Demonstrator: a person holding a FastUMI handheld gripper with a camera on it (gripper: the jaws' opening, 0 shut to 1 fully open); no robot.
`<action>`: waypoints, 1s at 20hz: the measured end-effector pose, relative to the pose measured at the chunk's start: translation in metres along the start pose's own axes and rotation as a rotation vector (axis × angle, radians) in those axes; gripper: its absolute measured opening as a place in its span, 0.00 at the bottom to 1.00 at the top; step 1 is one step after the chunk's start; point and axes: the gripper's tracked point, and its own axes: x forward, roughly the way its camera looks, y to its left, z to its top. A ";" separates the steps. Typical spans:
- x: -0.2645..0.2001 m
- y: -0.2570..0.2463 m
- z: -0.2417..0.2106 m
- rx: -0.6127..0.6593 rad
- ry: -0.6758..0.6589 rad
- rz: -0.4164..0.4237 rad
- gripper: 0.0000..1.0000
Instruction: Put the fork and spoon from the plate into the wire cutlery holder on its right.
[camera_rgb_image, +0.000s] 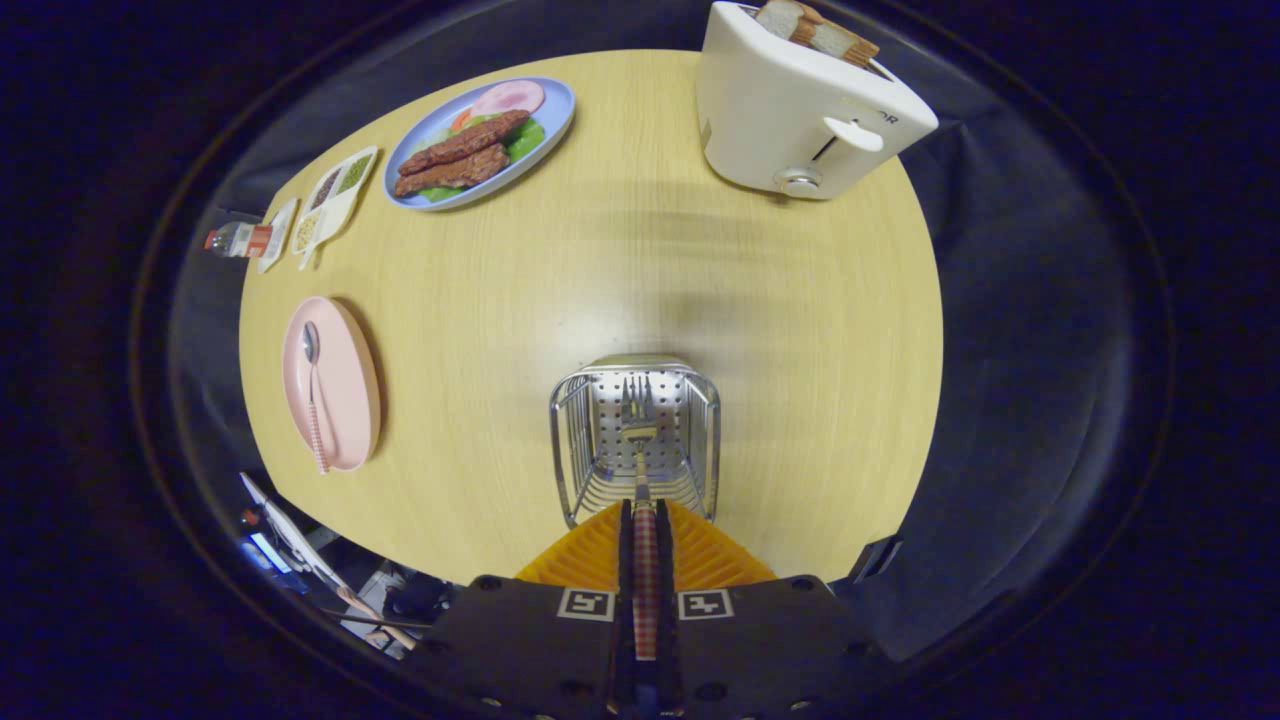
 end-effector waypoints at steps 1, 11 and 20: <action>0.002 0.001 0.001 0.006 0.002 0.009 0.08; 0.000 -0.005 0.003 0.035 -0.077 0.026 0.11; -0.056 0.037 0.017 -0.024 -0.393 0.049 0.46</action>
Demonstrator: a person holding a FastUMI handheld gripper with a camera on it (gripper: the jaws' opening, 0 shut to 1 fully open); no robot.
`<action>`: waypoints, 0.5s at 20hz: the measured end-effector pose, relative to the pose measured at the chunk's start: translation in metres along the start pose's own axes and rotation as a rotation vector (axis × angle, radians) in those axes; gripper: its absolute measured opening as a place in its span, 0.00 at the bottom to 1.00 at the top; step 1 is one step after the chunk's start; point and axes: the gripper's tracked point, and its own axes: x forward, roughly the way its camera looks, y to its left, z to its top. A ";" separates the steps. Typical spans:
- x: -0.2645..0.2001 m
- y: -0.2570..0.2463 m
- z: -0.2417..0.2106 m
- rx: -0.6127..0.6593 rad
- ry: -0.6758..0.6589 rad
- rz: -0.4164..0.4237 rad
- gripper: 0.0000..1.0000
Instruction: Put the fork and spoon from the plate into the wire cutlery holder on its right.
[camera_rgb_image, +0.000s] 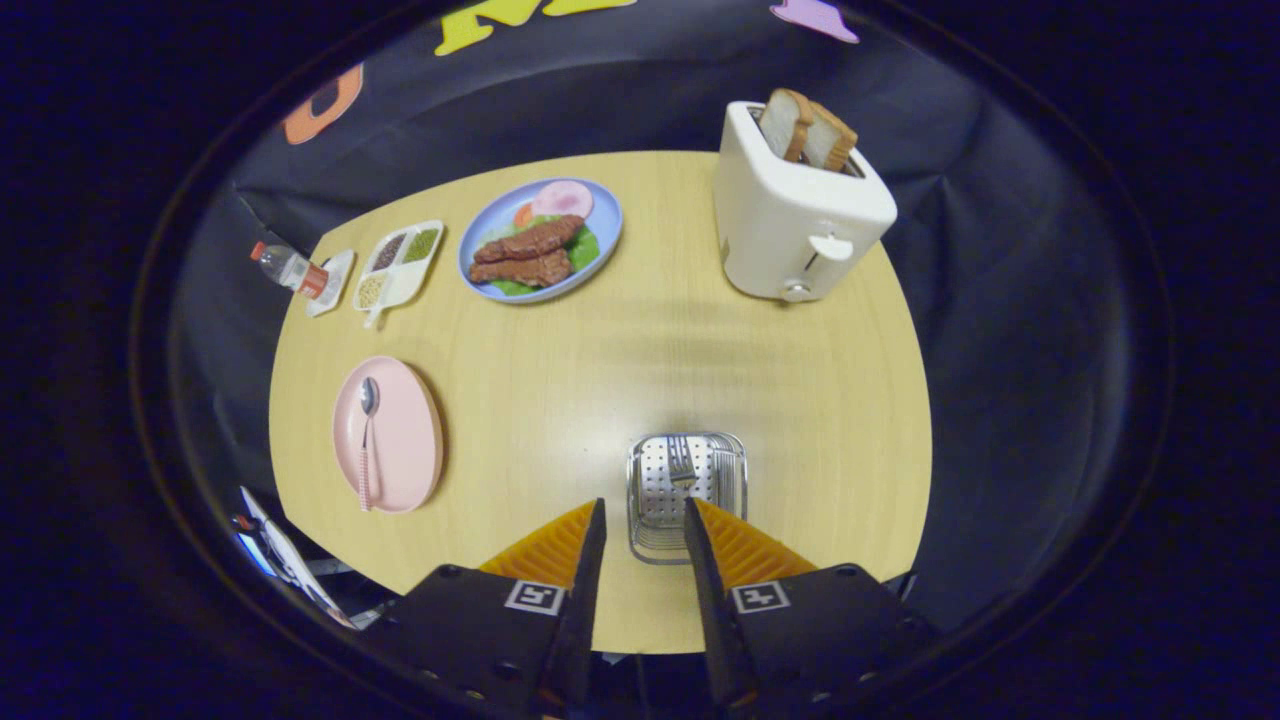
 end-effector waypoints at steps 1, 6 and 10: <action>-0.005 0.010 0.005 -0.019 -0.048 -0.002 0.50; -0.014 0.075 0.013 -0.068 -0.201 0.047 0.72; -0.001 0.137 0.004 -0.024 -0.241 0.123 0.85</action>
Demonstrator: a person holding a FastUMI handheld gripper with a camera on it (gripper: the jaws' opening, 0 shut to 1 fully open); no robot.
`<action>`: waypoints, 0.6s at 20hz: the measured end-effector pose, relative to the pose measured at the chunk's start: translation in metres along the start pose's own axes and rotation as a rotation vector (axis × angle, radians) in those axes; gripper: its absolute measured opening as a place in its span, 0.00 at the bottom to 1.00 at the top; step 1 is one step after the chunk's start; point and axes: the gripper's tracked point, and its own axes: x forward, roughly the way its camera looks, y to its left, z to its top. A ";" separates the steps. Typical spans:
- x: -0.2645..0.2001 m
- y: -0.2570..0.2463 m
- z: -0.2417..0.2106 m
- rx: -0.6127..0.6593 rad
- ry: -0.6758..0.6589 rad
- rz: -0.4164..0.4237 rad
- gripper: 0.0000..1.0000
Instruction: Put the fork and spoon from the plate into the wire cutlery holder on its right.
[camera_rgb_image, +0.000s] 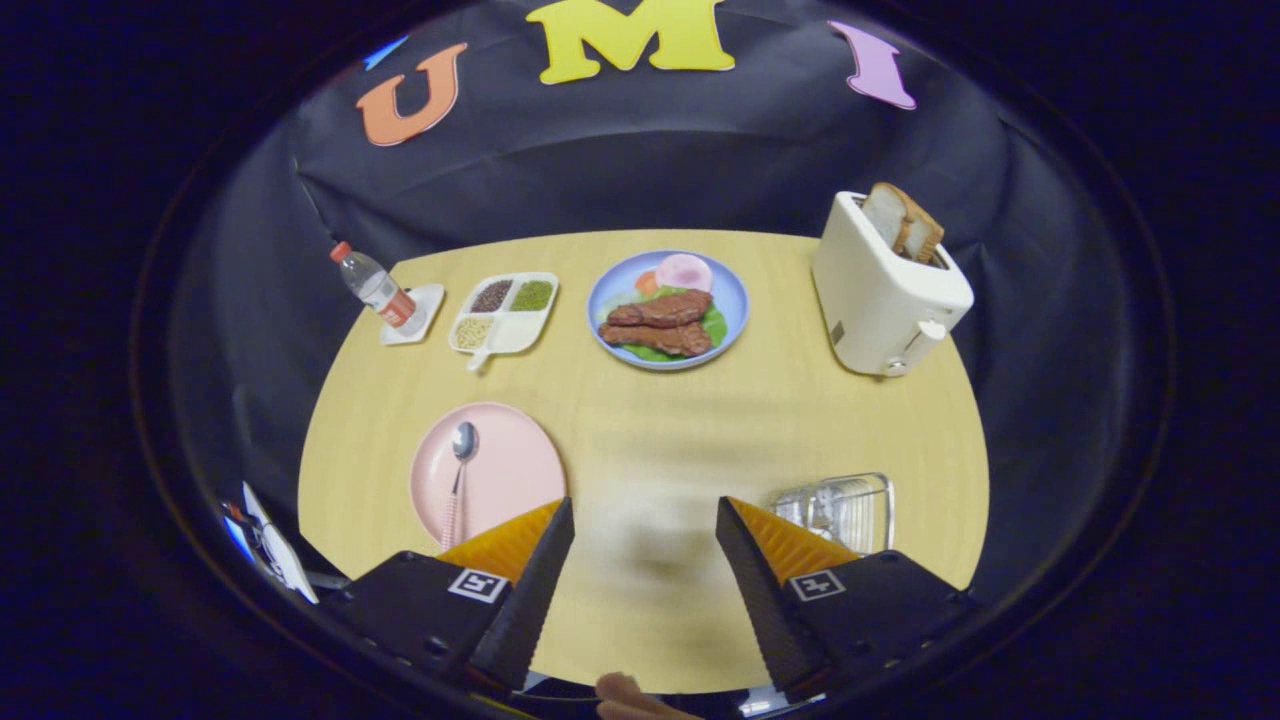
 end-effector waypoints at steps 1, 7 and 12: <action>0.006 0.014 -0.002 0.008 -0.019 0.011 0.89; 0.049 0.094 -0.035 -0.033 -0.127 0.009 0.95; 0.082 0.159 -0.066 -0.047 -0.121 0.068 0.95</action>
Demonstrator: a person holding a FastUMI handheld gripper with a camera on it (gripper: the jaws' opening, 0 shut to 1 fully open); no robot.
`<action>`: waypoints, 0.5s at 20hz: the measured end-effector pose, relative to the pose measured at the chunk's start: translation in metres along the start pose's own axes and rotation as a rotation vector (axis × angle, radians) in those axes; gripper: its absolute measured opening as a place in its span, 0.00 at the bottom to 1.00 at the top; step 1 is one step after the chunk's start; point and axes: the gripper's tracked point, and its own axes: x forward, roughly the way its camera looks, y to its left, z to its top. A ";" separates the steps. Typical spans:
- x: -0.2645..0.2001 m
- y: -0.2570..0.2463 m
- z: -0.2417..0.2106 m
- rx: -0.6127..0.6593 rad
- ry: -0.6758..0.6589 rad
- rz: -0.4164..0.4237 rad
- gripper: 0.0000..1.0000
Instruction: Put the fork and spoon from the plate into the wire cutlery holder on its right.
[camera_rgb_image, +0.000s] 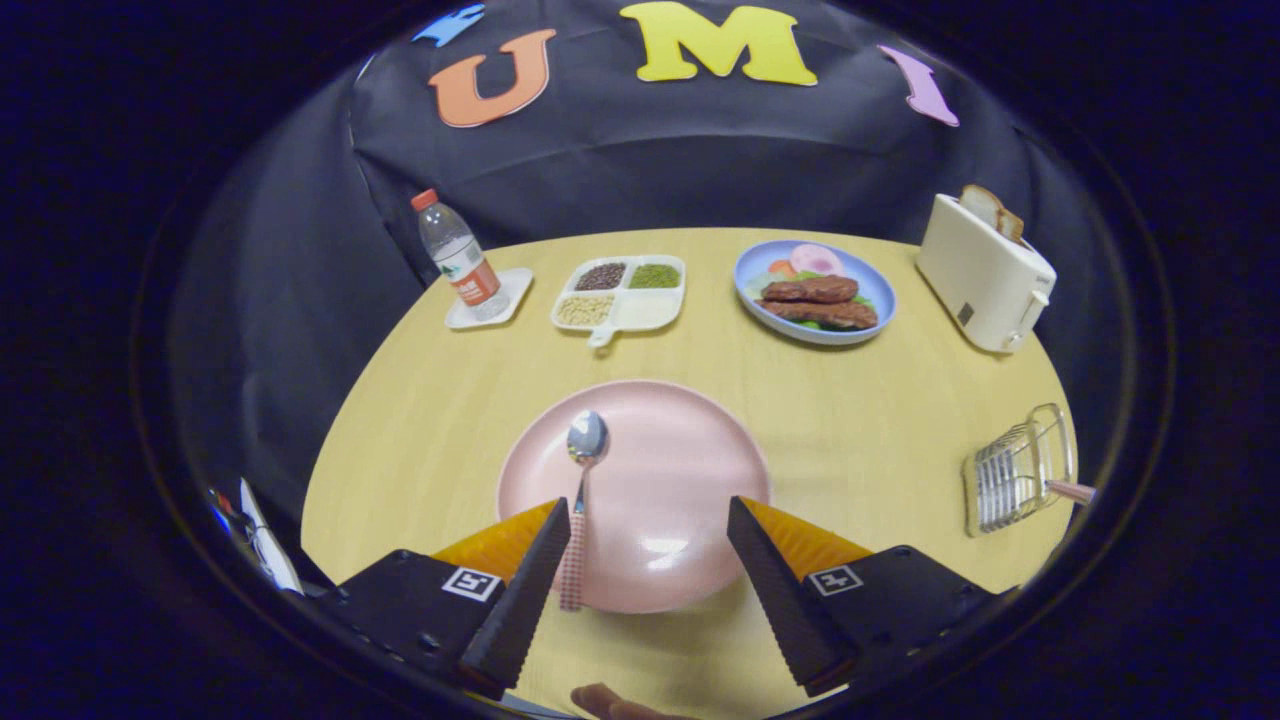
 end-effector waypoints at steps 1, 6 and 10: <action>0.008 0.006 -0.006 -0.001 0.007 -0.003 0.95; 0.041 0.032 -0.024 0.035 0.054 -0.016 0.87; 0.059 0.047 -0.028 0.036 0.055 -0.004 0.67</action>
